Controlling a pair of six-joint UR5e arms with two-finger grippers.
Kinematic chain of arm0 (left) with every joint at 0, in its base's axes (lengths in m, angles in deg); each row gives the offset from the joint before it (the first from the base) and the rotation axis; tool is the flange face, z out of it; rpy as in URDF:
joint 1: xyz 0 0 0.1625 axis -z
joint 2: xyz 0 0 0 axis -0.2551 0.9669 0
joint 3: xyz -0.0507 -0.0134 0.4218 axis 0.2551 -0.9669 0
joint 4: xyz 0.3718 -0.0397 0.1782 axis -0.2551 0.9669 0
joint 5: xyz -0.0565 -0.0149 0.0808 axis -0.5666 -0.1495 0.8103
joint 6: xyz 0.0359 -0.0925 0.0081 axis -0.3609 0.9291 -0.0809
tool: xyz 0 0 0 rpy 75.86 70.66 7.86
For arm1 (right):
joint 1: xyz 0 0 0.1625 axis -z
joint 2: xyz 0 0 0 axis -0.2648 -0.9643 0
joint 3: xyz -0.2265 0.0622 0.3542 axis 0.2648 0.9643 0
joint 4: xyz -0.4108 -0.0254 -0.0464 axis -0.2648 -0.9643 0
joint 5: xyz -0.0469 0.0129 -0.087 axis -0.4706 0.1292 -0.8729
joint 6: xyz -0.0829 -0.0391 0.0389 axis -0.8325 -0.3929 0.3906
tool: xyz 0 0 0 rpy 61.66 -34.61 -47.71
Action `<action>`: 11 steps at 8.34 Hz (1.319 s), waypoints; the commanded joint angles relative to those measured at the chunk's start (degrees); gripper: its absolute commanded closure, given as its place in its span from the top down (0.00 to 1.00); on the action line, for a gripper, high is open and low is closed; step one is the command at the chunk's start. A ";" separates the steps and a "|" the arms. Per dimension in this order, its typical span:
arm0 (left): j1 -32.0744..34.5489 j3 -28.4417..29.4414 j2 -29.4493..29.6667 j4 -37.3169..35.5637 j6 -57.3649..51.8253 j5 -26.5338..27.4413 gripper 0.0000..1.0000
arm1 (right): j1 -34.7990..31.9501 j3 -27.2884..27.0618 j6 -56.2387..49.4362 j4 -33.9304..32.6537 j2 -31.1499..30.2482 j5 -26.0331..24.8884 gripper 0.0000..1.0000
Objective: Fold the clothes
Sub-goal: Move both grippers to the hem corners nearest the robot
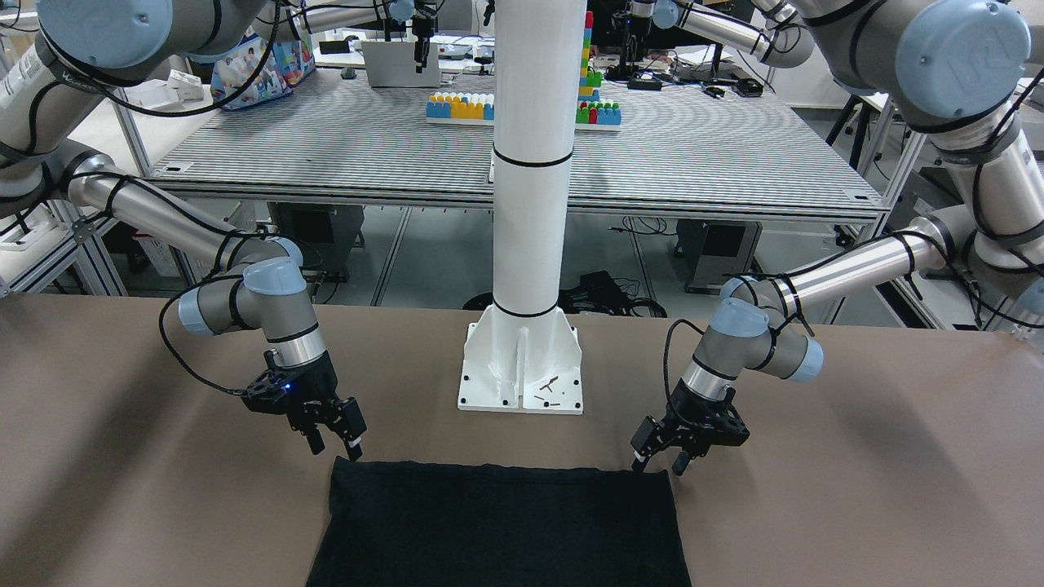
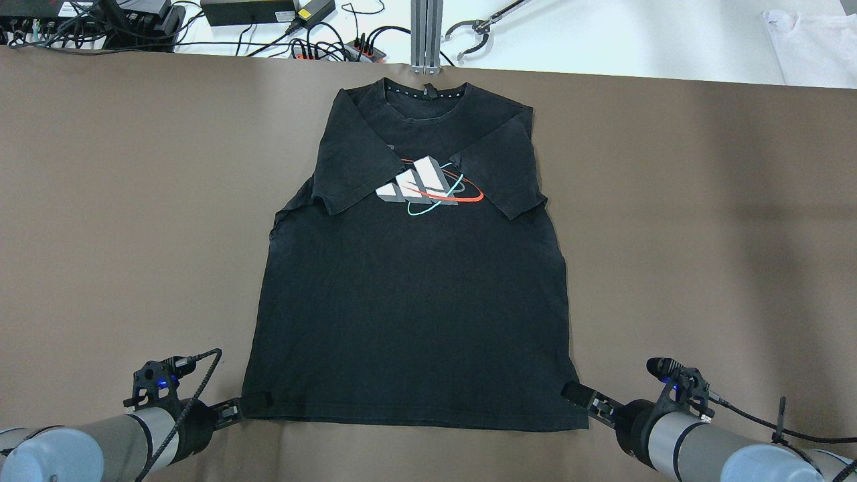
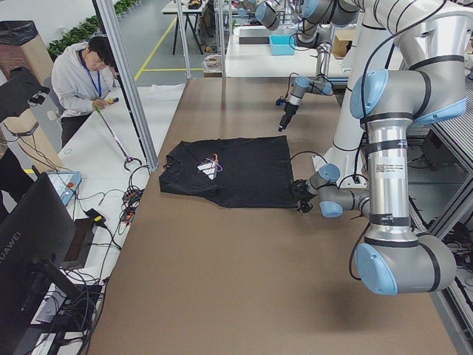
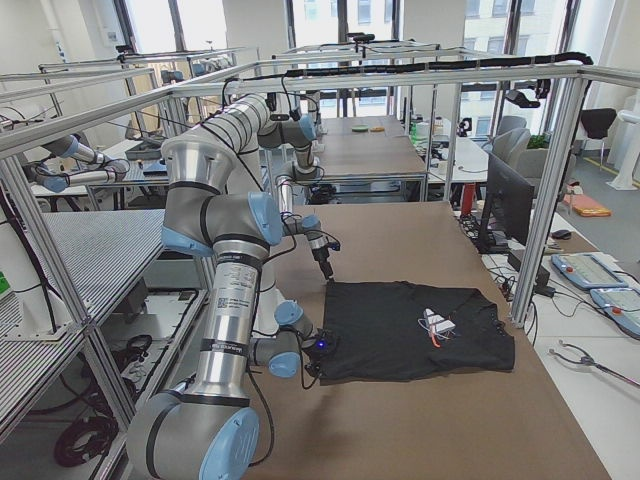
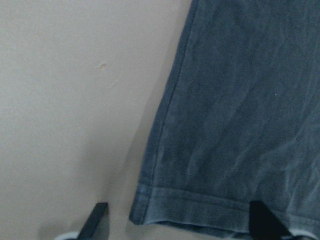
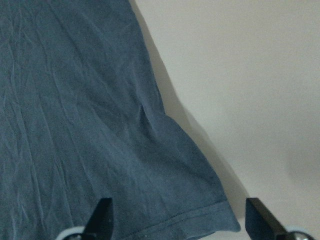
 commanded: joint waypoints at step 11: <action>-0.40 -5.23 -3.65 -0.08 -2.77 0.04 0.00 | 0.00 0.00 -0.11 0.00 0.08 -0.04 0.94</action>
